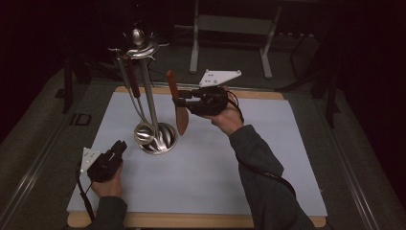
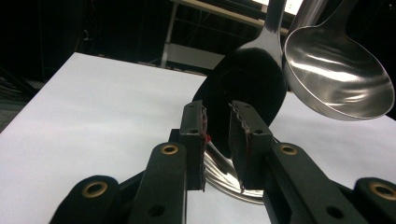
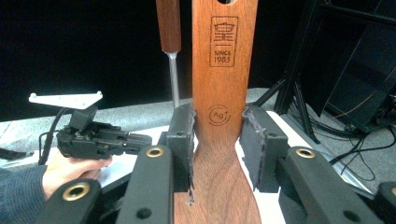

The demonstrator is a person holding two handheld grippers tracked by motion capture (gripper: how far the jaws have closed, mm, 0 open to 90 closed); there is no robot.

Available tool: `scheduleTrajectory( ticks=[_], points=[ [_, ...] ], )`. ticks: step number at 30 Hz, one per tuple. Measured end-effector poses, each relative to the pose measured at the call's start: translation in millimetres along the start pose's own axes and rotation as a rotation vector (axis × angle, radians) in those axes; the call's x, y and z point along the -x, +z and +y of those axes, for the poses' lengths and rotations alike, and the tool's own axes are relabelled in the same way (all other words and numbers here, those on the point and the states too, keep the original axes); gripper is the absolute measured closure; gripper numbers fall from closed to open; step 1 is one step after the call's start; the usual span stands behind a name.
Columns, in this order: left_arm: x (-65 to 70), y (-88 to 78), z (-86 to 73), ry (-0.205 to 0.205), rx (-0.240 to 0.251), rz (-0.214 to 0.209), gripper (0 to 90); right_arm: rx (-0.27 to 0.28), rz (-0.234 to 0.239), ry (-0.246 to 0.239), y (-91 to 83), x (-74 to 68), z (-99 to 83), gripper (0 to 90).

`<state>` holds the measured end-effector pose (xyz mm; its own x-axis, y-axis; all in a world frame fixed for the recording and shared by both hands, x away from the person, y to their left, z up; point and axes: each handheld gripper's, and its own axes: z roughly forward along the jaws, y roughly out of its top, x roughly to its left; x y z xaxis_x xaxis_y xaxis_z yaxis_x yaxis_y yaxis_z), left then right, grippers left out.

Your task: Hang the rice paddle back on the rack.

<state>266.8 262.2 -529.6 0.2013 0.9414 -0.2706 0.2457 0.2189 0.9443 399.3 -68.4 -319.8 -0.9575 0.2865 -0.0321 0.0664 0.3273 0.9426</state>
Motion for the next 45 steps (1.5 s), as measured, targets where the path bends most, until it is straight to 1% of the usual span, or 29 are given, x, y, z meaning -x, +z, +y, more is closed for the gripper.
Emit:
scheduleTrajectory(
  ticks=[16,28,34,45],
  points=[
    [-0.4,-0.2,0.1,-0.002,0.002,0.0,75.8,0.029,0.004,-0.001,0.1,-2.8,15.4,65.9],
    [-0.6,-0.3,0.1,-0.003,0.001,-0.001,75.7,0.057,0.007,0.002,-2.1,-1.2,25.8,65.8],
    [-0.4,-0.1,-0.1,-0.005,0.002,-0.001,75.7,0.066,0.015,0.007,-2.0,-1.9,28.9,65.8],
    [-1.1,-0.8,0.0,-0.003,-0.002,-0.001,75.7,0.078,0.02,0.0,-0.8,-1.8,33.8,65.8]
  ],
)
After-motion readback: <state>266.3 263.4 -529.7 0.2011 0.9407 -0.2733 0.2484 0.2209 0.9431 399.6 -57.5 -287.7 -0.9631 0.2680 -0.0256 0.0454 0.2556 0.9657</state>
